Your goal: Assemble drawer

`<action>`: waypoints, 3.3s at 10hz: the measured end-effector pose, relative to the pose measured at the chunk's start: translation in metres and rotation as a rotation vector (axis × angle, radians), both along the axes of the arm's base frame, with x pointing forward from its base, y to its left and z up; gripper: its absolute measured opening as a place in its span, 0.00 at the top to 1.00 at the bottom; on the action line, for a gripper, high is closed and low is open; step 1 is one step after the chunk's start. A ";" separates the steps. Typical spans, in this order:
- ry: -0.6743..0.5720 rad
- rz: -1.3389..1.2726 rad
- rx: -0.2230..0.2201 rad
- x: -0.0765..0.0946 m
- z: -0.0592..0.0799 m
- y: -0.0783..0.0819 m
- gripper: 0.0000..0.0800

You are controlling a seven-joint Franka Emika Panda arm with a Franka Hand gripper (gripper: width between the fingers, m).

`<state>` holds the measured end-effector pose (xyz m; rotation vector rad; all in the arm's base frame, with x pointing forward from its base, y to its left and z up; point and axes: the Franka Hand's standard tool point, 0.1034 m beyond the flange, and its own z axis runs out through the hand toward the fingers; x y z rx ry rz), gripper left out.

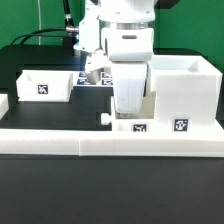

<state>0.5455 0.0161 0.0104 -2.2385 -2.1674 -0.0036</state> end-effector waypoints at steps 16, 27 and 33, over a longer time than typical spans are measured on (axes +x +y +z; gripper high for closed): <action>0.078 0.036 -0.045 0.018 0.069 -0.061 0.19; 0.128 -0.035 0.301 0.026 0.023 -0.053 0.19; 0.124 0.007 0.295 0.034 0.019 -0.043 0.19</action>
Offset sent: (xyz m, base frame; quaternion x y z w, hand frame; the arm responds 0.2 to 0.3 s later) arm 0.0000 0.0000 0.0000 0.0000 0.0000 0.0000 1.0000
